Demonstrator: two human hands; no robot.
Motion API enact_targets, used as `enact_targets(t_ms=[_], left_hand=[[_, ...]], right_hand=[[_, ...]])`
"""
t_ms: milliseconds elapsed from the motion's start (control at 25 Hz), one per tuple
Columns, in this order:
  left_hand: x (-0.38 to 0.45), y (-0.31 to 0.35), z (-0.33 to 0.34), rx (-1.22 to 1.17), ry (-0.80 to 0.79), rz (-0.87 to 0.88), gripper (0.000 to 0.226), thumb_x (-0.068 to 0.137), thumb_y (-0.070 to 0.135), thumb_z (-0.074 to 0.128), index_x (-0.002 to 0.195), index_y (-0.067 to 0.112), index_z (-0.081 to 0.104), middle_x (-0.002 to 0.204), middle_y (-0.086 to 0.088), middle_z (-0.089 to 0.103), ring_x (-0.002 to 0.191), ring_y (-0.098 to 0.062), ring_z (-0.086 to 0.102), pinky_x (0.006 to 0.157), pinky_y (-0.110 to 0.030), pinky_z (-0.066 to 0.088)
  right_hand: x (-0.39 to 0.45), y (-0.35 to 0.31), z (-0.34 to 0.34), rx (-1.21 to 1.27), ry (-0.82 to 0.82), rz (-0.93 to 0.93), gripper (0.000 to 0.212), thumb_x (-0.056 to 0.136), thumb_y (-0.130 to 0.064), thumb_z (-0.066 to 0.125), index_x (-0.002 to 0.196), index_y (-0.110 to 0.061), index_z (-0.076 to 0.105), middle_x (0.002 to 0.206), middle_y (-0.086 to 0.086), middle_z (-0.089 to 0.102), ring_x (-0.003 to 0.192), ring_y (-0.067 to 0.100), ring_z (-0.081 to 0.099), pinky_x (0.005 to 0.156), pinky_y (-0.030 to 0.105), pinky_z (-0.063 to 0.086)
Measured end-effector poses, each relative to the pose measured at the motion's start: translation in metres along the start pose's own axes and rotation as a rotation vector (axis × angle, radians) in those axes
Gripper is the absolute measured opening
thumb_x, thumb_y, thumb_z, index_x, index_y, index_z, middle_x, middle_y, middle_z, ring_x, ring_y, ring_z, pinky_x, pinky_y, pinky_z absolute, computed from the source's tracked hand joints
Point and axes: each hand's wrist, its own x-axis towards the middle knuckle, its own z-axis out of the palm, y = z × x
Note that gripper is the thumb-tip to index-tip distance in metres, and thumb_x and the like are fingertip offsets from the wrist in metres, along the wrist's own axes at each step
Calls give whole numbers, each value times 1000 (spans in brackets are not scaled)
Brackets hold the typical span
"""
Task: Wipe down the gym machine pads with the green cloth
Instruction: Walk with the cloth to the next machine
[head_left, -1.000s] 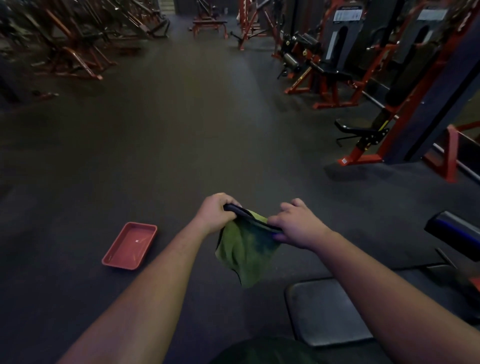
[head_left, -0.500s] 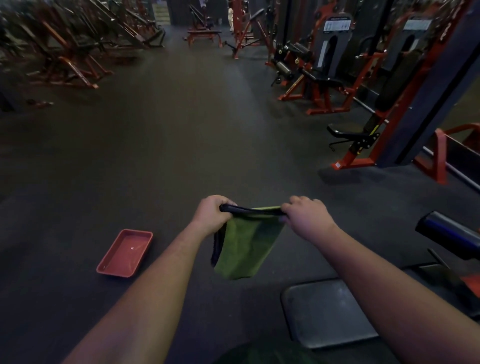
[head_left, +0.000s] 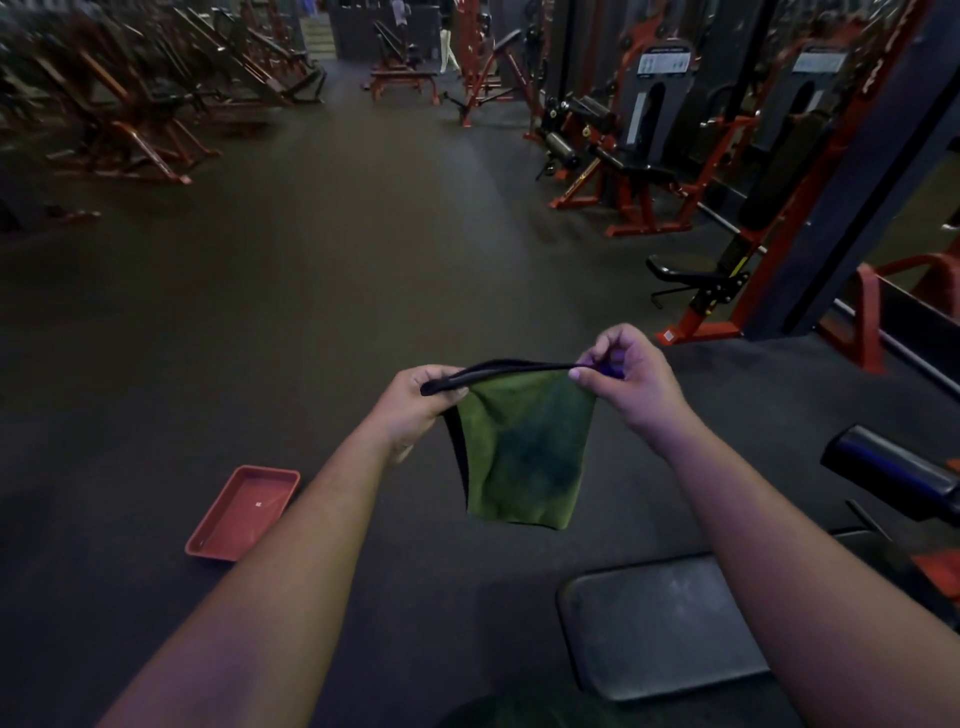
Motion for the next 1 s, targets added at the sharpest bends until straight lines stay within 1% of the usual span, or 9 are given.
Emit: enact_targets(t_ms=[160, 240, 360, 480, 560, 640, 720, 880, 1000], left_hand=[[9, 21, -3, 328, -132, 61, 41, 95, -7, 60, 129, 15, 68, 119, 4, 71, 107, -1, 62, 93, -4, 43], [9, 22, 2, 145, -41, 40, 46, 94, -8, 59, 134, 15, 63, 117, 2, 69, 107, -6, 63, 100, -15, 47], [4, 5, 14, -200, 125, -73, 29, 97, 8, 65, 124, 19, 63, 108, 0, 72, 103, -15, 69, 94, -33, 56], [-5, -9, 29, -79, -107, -129, 15, 101, 24, 61, 109, 14, 69, 105, -2, 77, 100, -18, 73, 83, -31, 58], [1, -1, 37, -189, -77, -97, 19, 105, 23, 55, 110, 11, 69, 107, -5, 77, 101, -19, 73, 83, -30, 57], [9, 13, 41, -296, -41, -92, 21, 106, 22, 51, 113, 9, 67, 107, -6, 77, 102, -20, 73, 82, -30, 58], [15, 19, 40, -459, 4, -123, 30, 106, 26, 50, 120, 5, 65, 115, -12, 74, 112, -27, 70, 90, -35, 58], [3, -23, 14, -533, -162, -246, 52, 102, 43, 53, 137, 4, 56, 133, -19, 65, 124, -31, 63, 103, -45, 52], [-14, -49, 7, -358, -276, -313, 41, 91, 11, 71, 130, 2, 62, 127, -20, 68, 117, -32, 67, 99, -44, 55]], right_hand=[[5, 4, -11, -613, -92, 49, 21, 85, -23, 81, 101, -29, 68, 87, -7, 65, 81, 12, 62, 74, 24, 47], [3, 3, -12, -795, -158, 91, 10, 89, -31, 76, 97, -26, 74, 86, -9, 67, 85, 11, 63, 72, 25, 45], [3, -7, -2, -462, -130, 63, 12, 95, -30, 69, 87, -20, 70, 79, -9, 63, 74, 8, 55, 69, 28, 43], [5, -7, 13, 143, 66, 120, 10, 99, -25, 64, 90, -20, 68, 84, -2, 66, 78, 12, 59, 71, 31, 49], [0, 18, 13, 420, 147, 237, 27, 94, -44, 66, 110, -22, 65, 107, 1, 72, 97, 17, 67, 84, 38, 55], [-22, 51, 13, 292, -32, 427, 60, 84, -65, 68, 127, -26, 58, 129, -1, 68, 121, 22, 62, 99, 47, 48], [-41, 69, 22, 140, -223, 525, 49, 84, -51, 73, 122, -21, 65, 121, 1, 72, 111, 20, 64, 95, 43, 46], [-32, 60, 47, 431, 13, 393, 21, 93, -19, 67, 114, -15, 68, 106, 9, 75, 93, 21, 69, 79, 37, 58], [-24, 62, 48, 592, 123, 398, 22, 93, -12, 65, 115, -13, 62, 105, 11, 74, 93, 24, 71, 79, 38, 61]])
